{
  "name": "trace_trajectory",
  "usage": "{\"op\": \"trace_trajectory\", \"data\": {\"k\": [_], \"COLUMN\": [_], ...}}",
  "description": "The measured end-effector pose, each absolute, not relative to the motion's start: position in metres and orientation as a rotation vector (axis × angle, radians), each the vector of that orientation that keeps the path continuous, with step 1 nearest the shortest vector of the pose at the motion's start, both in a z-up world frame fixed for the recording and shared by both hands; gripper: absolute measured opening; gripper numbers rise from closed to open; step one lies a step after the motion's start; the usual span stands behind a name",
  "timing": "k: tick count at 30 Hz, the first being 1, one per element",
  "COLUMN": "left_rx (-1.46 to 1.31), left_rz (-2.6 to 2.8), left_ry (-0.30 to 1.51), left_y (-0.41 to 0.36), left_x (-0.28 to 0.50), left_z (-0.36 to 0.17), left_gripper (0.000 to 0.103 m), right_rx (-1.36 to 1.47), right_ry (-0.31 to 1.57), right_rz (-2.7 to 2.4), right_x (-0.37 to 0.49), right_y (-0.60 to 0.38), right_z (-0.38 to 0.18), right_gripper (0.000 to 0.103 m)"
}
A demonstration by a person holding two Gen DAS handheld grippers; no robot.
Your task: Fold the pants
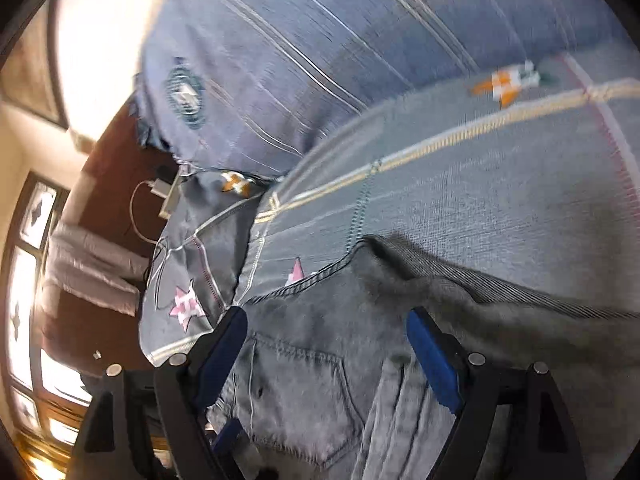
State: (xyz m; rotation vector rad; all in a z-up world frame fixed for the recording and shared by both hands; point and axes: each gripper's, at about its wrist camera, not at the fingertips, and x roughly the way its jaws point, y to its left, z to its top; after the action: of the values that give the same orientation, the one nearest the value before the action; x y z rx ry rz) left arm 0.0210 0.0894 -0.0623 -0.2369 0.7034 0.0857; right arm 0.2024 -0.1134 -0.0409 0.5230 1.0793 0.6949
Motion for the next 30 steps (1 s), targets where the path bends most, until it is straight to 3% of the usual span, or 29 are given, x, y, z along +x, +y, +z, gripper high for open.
{"op": "trace_trajectory", "data": {"k": [5, 9, 12, 17, 30], "left_rx": [-0.247, -0.257, -0.229, -0.188, -0.161], "left_rz": [0.103, 0.13, 0.145, 0.178, 0.19], "left_ry": [0.671, 0.69, 0.703, 0.754, 0.82], "left_y": [0.089, 0.09, 0.086, 0.086, 0.082], "left_x": [0.015, 0.015, 0.012, 0.015, 0.023], "left_z": [-0.058, -0.062, -0.063, -0.072, -0.093], "left_gripper": [0.103, 0.103, 0.103, 0.103, 0.103], "right_rx": [0.382, 0.44, 0.465, 0.476, 0.542], "right_ry": [0.922, 0.972, 1.045, 0.938, 0.927], "right_rz": [0.61, 0.648, 0.603, 0.634, 0.665], "right_x": [0.143, 0.105, 0.097, 0.085, 0.083], "right_y": [-0.137, -0.161, -0.177, -0.183, -0.191], "right_z": [-0.011, -0.037, -0.079, -0.077, -0.082], "right_gripper": [0.085, 0.088, 0.088, 0.088, 0.089]}}
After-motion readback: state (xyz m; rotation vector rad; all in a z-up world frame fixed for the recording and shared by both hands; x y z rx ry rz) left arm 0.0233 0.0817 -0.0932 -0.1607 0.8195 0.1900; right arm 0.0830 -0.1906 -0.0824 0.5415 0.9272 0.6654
